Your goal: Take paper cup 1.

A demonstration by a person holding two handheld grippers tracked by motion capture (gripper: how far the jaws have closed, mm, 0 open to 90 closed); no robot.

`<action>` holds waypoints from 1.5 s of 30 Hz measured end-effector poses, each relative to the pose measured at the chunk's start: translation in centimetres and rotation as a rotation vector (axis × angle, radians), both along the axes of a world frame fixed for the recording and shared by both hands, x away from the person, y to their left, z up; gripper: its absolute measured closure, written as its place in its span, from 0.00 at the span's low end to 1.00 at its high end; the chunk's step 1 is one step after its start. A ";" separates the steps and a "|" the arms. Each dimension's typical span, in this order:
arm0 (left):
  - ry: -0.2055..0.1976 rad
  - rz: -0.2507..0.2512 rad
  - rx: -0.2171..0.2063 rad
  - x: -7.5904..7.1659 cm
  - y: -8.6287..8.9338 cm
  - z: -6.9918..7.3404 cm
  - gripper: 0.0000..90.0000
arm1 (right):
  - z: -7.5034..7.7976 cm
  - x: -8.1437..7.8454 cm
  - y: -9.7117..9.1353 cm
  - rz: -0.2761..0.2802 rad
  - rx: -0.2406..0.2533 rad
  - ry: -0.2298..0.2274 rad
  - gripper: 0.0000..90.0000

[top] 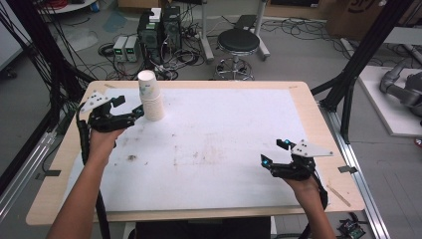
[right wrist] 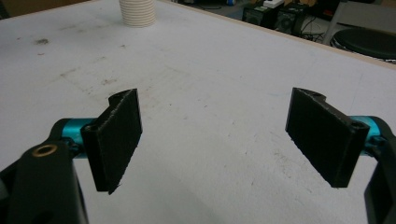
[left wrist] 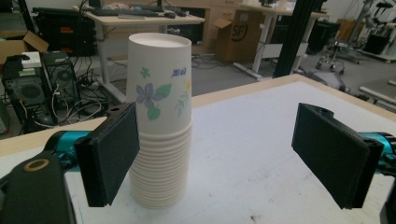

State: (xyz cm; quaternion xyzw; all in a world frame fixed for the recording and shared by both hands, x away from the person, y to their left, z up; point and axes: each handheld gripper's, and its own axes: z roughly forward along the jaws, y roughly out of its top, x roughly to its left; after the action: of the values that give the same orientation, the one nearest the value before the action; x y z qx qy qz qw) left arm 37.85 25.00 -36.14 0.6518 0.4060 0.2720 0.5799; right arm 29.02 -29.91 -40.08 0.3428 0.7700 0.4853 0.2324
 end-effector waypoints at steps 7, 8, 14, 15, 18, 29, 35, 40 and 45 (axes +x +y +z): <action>0.046 0.002 0.034 3.6 -0.7 1.9 0.17 | 0.1 0.0 0.0 0.000 -0.001 -0.002 0.21; 0.049 0.008 0.037 4.2 -0.8 2.2 0.17 | 0.1 0.0 0.1 0.002 -0.001 -0.004 0.21; 0.080 0.031 0.058 6.5 -1.3 2.9 0.17 | 0.1 -0.1 0.1 0.008 -0.007 -0.002 0.21; 0.075 0.038 0.058 6.9 -1.4 2.9 0.17 | 0.2 -0.1 0.1 0.006 -0.003 0.001 0.21; 0.104 0.062 0.069 8.1 -1.4 2.6 0.17 | 0.3 -0.2 -0.1 0.002 0.001 -0.002 0.21; 0.164 0.065 0.073 11.0 -1.6 1.3 0.17 | 0.3 -0.2 -0.1 0.005 -0.002 -0.001 0.21; 0.162 0.037 0.075 11.8 -2.1 1.2 0.28 | 0.4 -0.2 -0.1 0.008 -0.007 -0.001 0.21; 0.156 0.033 0.081 11.9 -2.3 1.2 0.35 | 0.4 -0.3 -0.3 0.002 -0.002 0.000 0.21; 0.147 0.029 0.079 11.7 -2.2 1.3 0.36 | 0.4 -0.2 -0.3 0.003 -0.002 -0.001 0.21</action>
State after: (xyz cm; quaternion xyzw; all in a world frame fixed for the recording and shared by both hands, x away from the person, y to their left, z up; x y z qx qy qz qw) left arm 49.58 22.79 -34.80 0.6864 0.4458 0.2479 0.5183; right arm 28.77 -30.25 -39.68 0.3410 0.7710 0.4851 0.2324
